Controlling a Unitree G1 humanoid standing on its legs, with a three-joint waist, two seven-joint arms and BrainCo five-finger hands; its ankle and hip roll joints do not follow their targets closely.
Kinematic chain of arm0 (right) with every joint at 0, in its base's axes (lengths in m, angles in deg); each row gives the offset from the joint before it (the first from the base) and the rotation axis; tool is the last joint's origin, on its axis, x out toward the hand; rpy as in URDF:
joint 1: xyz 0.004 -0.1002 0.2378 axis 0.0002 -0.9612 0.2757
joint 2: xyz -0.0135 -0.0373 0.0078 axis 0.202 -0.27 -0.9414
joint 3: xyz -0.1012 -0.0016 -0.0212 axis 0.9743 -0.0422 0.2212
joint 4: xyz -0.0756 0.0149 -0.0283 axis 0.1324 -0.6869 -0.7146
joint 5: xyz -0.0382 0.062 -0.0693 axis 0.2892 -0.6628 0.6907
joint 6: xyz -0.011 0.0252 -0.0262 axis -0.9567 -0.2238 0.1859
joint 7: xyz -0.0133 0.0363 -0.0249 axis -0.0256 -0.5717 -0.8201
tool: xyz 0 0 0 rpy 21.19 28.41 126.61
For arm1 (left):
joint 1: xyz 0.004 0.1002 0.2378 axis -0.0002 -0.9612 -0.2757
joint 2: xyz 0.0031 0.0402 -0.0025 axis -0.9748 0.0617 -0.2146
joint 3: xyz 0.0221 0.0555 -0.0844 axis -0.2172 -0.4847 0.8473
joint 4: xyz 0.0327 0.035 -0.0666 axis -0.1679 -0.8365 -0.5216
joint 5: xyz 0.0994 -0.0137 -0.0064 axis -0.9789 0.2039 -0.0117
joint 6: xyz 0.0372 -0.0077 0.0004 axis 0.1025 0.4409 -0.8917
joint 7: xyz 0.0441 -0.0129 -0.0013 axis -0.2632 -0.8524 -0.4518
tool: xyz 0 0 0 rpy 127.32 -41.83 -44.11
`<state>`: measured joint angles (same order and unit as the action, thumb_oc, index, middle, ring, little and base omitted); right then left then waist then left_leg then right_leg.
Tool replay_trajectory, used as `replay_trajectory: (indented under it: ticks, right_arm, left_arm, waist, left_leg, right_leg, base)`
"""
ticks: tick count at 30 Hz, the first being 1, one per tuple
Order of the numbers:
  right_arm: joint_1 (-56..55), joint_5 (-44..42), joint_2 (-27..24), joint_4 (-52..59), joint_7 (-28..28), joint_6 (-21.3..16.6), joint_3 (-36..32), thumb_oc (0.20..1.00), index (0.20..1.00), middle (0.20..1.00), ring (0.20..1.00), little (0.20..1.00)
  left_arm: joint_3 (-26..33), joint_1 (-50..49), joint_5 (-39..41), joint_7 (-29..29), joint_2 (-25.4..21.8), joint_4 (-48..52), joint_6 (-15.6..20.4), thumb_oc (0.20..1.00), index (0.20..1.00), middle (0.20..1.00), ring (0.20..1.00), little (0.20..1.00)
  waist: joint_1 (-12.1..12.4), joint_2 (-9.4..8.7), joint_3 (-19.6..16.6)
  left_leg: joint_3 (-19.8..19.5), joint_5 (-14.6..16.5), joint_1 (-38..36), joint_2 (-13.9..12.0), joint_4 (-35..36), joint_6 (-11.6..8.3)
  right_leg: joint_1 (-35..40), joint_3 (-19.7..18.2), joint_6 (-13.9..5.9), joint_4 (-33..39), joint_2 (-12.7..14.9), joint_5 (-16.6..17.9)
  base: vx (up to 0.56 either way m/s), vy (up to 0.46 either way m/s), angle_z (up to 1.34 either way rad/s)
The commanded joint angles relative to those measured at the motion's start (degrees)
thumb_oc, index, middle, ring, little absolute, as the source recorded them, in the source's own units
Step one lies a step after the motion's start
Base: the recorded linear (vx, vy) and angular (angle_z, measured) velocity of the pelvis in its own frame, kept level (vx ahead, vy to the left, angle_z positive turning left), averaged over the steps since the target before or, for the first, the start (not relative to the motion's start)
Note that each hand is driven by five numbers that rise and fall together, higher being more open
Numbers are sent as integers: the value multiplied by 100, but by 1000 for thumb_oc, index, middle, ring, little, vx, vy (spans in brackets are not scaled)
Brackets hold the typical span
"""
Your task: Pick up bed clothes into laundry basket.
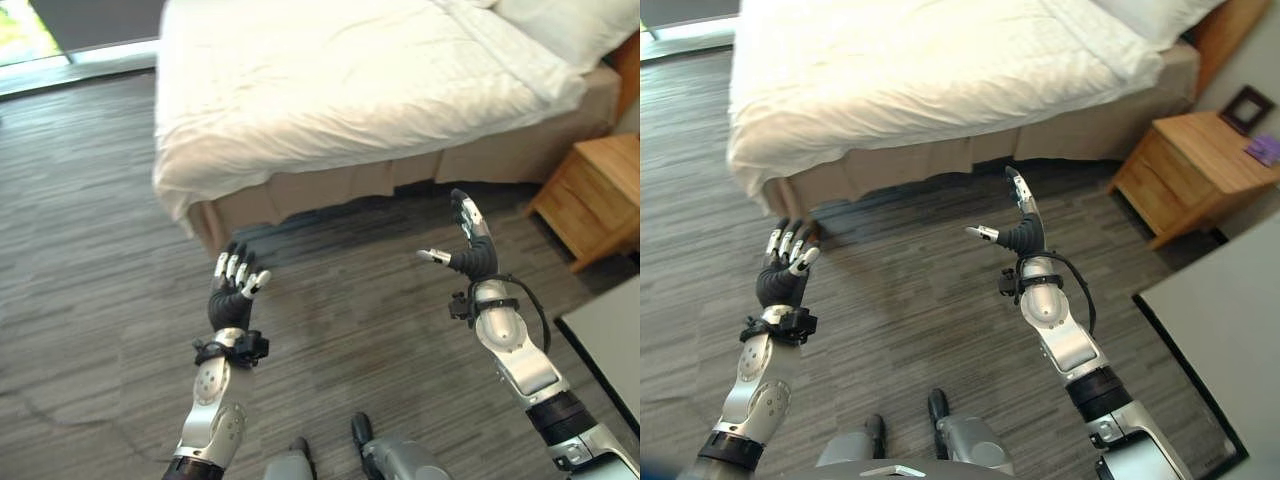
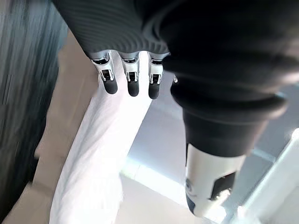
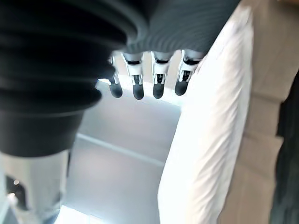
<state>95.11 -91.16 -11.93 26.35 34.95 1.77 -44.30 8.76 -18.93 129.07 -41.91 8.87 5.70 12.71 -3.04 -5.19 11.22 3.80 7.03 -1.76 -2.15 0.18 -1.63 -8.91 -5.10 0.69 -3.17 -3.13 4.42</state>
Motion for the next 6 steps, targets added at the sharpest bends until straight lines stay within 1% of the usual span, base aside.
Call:
replay_trajectory:
  ticks: [1, 2, 3, 4, 6]
  right_arm:
    - [-165, -470, 51, 111, -358, -210, -136, 1000, 1000, 1000, 1000, 1000]
    - [-174, -474, 51, 118, -364, -207, -142, 1000, 1000, 1000, 1000, 1000]
    - [-215, -446, 45, 134, -487, -189, -97, 1000, 1000, 1000, 1000, 1000]
    - [-164, -525, 66, 89, -530, -186, -63, 1000, 1000, 1000, 1000, 1000]
    - [-167, -596, 68, 92, -556, -180, -83, 1000, 1000, 1000, 1000, 1000]
  left_arm:
    - [124, 295, -108, -343, -242, 89, -24, 1000, 1000, 1000, 1000, 1000]
    - [122, 293, -105, -346, -245, 87, -24, 1000, 1000, 1000, 1000, 1000]
    - [119, 325, -204, -439, -330, 73, -78, 1000, 1000, 1000, 1000, 1000]
    - [119, 312, -222, -458, -341, 79, -95, 1000, 1000, 1000, 1000, 1000]
    - [130, 281, -203, -439, -308, 64, -97, 1000, 1000, 1000, 1000, 1000]
  waist:
    - [18, 100, -315]
    - [10, 99, -318]
    - [30, 119, -350]
    - [82, 126, -383]
    - [102, 115, -377]
  left_leg:
    - [-243, -299, 130, 153, 482, 85]
    - [-254, -301, 132, 155, 482, 86]
    - [-286, -307, 151, 152, 482, 81]
    - [-337, -335, 136, 146, 482, 81]
    - [-343, -351, 121, 145, 482, 78]
  right_leg:
    - [205, -6, -440, 524, 842, -72]
    - [210, 5, -440, 527, 846, -73]
    - [312, 101, -430, 563, 849, -99]
    - [366, 116, -404, 569, 829, -107]
    - [401, 115, -393, 578, 807, -108]
  base:
    - [9, 0, 83]
    - [-2, 12, 74]
    - [24, 12, 47]
    - [24, 12, 5]
    - [1, 0, -7]
